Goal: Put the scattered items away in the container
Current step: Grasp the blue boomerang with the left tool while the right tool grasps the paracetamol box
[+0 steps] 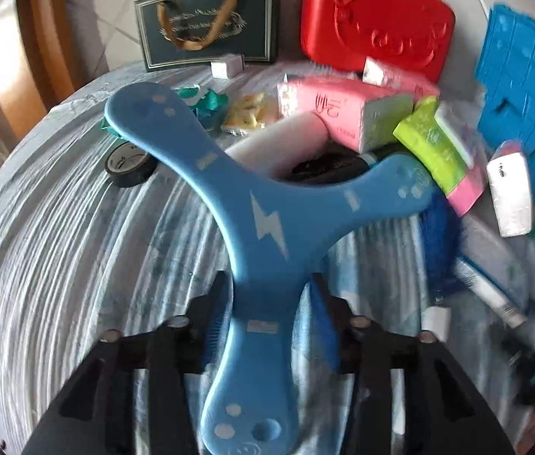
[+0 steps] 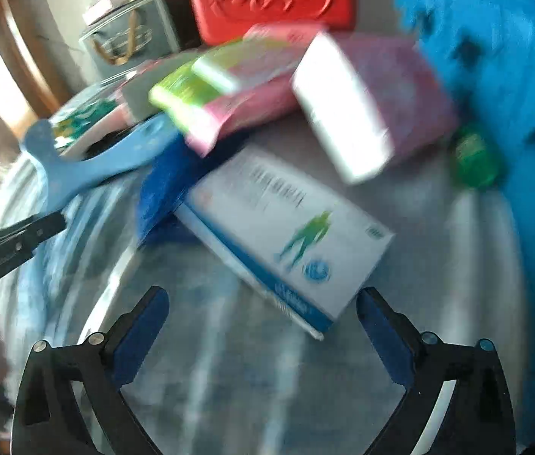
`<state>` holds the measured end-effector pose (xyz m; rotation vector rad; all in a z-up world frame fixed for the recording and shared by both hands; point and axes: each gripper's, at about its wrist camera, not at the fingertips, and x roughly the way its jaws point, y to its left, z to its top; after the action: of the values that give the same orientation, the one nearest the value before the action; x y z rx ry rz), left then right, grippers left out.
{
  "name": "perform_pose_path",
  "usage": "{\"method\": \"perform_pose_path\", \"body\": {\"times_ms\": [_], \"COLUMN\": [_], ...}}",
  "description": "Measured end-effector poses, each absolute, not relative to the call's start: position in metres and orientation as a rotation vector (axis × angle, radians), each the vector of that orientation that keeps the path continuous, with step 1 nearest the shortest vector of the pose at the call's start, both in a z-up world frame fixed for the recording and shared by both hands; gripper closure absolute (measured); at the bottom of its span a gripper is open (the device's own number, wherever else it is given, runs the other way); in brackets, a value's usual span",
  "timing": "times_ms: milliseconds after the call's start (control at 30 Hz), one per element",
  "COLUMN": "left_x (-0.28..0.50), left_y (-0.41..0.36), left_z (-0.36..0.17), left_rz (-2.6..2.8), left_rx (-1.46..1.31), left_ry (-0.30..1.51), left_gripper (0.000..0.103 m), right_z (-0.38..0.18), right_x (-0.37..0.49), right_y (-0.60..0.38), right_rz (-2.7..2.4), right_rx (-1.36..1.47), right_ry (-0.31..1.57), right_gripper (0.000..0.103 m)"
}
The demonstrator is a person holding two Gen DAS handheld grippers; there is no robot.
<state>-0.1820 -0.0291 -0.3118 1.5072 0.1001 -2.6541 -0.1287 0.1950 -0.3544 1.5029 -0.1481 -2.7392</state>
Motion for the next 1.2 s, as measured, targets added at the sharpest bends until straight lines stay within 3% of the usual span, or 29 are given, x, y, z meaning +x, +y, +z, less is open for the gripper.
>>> {"method": "perform_pose_path", "body": {"times_ms": [67, 133, 200, 267, 300, 400, 500, 600, 633, 767, 867, 900, 967, 1033, 1200], "left_x": [-0.186, -0.189, -0.195, -0.201, -0.202, -0.199, -0.184, -0.156, -0.145, -0.115, -0.112, -0.114, -0.118, -0.121, -0.122], "left_y": [-0.03, -0.032, -0.03, -0.028, -0.028, -0.025, -0.016, -0.02, -0.022, -0.026, -0.023, -0.023, -0.023, -0.023, -0.031], "left_z": [-0.319, -0.319, -0.32, -0.321, -0.322, -0.32, -0.322, -0.323, -0.322, -0.321, -0.322, -0.322, -0.322, -0.325, -0.33], "left_rz": [-2.586, -2.563, -2.564, -2.57, -2.582, -2.632, -2.637, -2.634, -2.625, -2.603, -2.573, -2.558, -2.523, -2.492, -2.499], "left_rx": [1.563, 1.543, 1.522, 1.499, 1.503, 1.546, 1.552, 1.602, 1.616, 1.643, 1.62, 1.614, 1.589, 1.56, 1.522], "left_ry": [0.05, 0.031, 0.018, 0.032, 0.06, 0.182, 0.13, 0.214, 0.238, 0.229, 0.205, 0.213, 0.208, 0.201, 0.28], "left_gripper": [0.047, 0.033, 0.025, 0.023, 0.026, 0.065, 0.067, 0.069, 0.069, 0.069, 0.068, 0.066, 0.05, 0.018, 0.014], "right_z": [-0.357, -0.365, -0.375, -0.386, -0.388, -0.399, -0.4, -0.403, -0.407, -0.41, -0.401, -0.401, -0.409, -0.416, -0.434], "right_x": [-0.139, -0.147, -0.166, -0.175, -0.177, -0.18, -0.167, -0.142, -0.129, -0.088, -0.098, -0.1, -0.117, -0.15, -0.152], "right_y": [0.199, 0.201, 0.195, 0.18, 0.176, 0.164, 0.162, 0.162, 0.162, 0.148, 0.141, 0.142, 0.14, 0.142, 0.12], "right_rz": [-2.784, -2.752, -2.721, -2.711, -2.712, -2.706, -2.684, -2.602, -2.551, -2.501, -2.608, -2.628, -2.651, -2.633, -2.693], "right_rx": [1.493, 1.488, 1.494, 1.462, 1.452, 1.463, 1.522, 1.634, 1.667, 1.661, 1.592, 1.578, 1.575, 1.624, 1.609], "right_ry": [-0.071, -0.039, 0.054, 0.186, 0.208, 0.208, 0.168, -0.005, -0.095, -0.051, -0.005, -0.055, -0.1, -0.11, -0.02], "right_gripper": [0.002, 0.0, 0.0, 0.0, 0.0, 0.0, 0.009, 0.017, 0.016, 0.015, 0.004, 0.003, 0.003, 0.003, 0.0]}}
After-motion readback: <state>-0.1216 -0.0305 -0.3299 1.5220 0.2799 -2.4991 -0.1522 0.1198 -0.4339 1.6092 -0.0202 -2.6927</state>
